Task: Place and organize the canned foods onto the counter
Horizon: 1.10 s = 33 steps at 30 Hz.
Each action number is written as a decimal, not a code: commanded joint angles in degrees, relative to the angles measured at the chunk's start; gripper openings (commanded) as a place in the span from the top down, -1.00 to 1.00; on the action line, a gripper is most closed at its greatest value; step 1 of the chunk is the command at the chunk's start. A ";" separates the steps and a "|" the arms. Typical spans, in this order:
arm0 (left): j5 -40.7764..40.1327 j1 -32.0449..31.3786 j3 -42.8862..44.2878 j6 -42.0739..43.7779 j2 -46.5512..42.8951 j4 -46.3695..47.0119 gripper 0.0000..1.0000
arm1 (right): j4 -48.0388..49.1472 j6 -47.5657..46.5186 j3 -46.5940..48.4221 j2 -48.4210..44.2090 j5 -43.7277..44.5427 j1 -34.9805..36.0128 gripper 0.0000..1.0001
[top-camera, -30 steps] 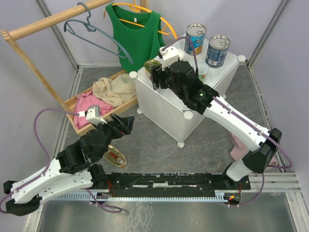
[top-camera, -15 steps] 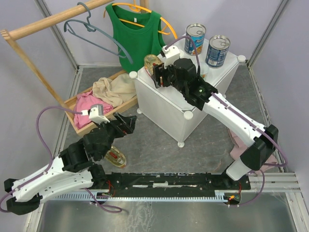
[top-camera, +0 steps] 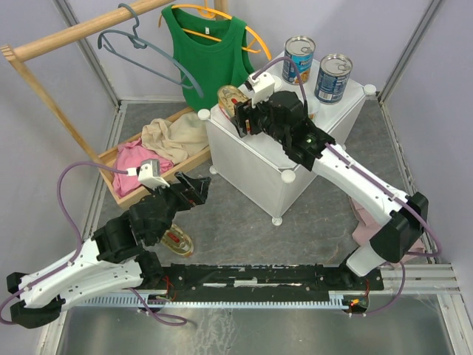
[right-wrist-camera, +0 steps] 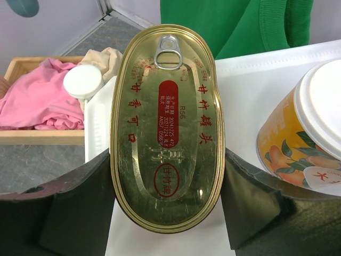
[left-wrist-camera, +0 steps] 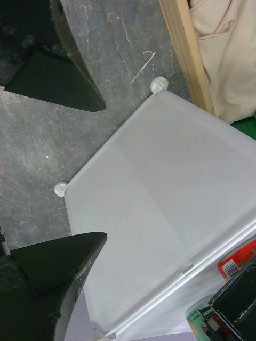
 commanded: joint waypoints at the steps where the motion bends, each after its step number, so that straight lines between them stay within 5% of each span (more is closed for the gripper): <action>1: -0.17 -0.03 2.07 0.72 -0.05 3.00 -0.99 | -0.73 -2.42 -0.84 -2.60 -3.63 -0.12 0.98; 33: -0.17 -0.08 1.88 -0.04 0.21 3.13 -0.99 | -5.89 -5.85 -0.04 -3.04 -11.39 -2.47 0.98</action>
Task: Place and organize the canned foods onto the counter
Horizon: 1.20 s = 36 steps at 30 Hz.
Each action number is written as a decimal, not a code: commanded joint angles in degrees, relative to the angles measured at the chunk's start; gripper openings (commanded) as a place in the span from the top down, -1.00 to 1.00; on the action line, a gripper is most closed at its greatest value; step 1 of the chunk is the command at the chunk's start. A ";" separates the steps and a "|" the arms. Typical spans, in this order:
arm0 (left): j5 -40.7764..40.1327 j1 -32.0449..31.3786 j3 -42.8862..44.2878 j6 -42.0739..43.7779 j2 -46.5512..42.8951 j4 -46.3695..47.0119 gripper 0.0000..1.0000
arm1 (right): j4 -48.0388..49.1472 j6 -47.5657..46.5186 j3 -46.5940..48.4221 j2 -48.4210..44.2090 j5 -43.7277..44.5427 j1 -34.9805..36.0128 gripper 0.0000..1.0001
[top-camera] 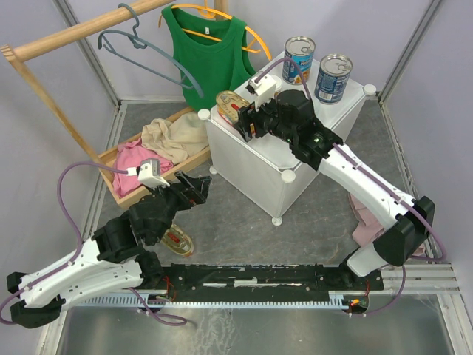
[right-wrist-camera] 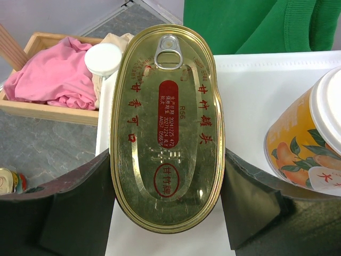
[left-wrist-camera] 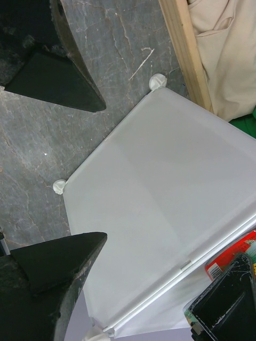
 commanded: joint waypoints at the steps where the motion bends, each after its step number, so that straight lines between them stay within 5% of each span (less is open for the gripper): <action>1: -0.20 -0.03 1.87 -0.02 0.04 2.39 -0.99 | -3.33 -1.60 1.54 -0.53 -2.36 -0.53 0.98; 31: -0.92 -0.03 0.92 -0.62 -1.89 1.56 -0.98 | -3.72 -0.73 4.46 2.61 -4.92 -0.81 0.97; 36: -0.83 -0.03 0.63 -0.72 -1.64 1.84 -0.98 | -3.01 -0.64 3.22 1.98 -4.35 -0.80 0.54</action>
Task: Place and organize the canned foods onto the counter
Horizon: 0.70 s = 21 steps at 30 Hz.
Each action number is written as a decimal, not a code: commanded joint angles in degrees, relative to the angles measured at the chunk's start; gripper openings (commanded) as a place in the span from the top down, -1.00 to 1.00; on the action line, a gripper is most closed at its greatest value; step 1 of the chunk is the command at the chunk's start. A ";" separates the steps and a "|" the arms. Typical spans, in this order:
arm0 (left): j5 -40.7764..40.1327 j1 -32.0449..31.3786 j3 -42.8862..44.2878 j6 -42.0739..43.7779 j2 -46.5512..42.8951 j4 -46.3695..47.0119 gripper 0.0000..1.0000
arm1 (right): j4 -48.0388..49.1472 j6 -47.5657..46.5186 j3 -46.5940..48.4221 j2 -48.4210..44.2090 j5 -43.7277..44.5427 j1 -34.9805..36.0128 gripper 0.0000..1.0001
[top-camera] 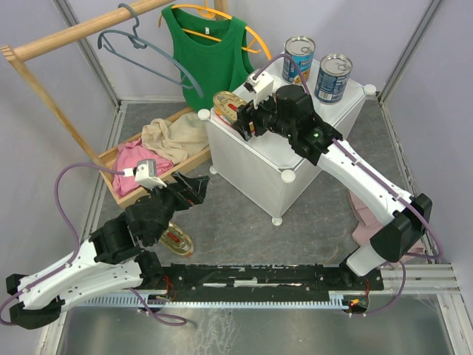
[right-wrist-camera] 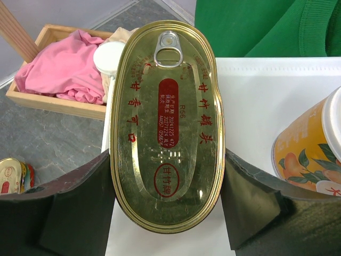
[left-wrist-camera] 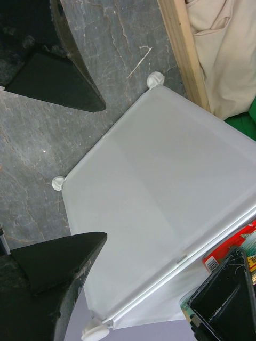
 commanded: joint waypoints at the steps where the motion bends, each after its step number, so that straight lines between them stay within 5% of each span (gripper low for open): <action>1: -0.79 -0.04 0.57 -0.77 -0.33 1.92 -0.98 | 0.26 -0.18 -0.42 -0.02 -0.31 0.13 0.36; 4: -0.85 0.00 0.38 -0.78 -0.47 1.93 -0.98 | 0.25 -0.18 -0.51 -0.15 -0.23 0.14 -0.15; 8: -0.98 -0.09 0.11 -0.91 -1.04 1.62 -0.98 | 0.43 -0.10 -0.77 -0.31 0.49 0.13 -0.59; 21: -1.24 -0.08 -0.24 -1.05 -1.58 1.40 -0.98 | 0.52 0.33 -0.59 -1.39 0.93 0.13 -0.82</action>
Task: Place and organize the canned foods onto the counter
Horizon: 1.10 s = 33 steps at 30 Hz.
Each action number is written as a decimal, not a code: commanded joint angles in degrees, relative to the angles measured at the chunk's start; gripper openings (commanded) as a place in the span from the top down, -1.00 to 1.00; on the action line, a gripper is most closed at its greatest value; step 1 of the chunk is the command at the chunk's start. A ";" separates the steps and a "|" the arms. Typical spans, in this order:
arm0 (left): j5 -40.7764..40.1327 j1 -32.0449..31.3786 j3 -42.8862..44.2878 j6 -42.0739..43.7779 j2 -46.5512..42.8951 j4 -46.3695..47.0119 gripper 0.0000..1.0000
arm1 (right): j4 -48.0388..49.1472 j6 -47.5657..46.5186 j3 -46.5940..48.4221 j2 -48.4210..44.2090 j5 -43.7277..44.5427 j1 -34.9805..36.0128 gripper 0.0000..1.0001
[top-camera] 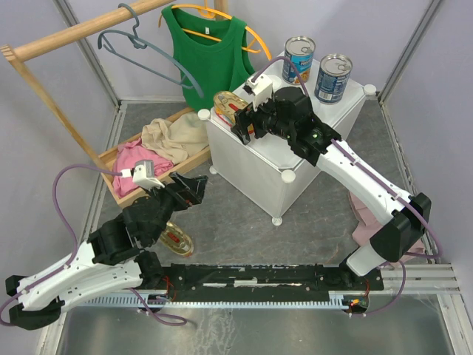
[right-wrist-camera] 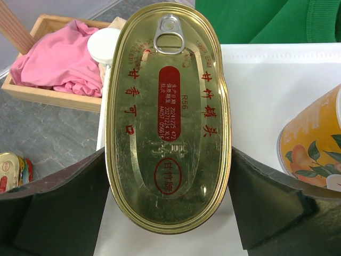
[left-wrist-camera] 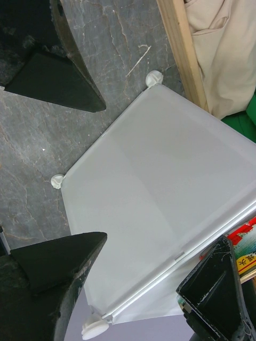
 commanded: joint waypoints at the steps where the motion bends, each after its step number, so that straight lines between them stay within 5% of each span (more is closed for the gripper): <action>1: -1.23 -0.03 -0.09 -1.03 -0.50 1.36 -0.98 | 1.26 0.23 0.23 -1.59 0.61 0.08 -0.82; 33: -3.24 -0.04 -0.42 -0.02 -2.25 0.10 -1.00 | 1.22 2.85 -3.99 -13.53 0.44 0.66 -0.83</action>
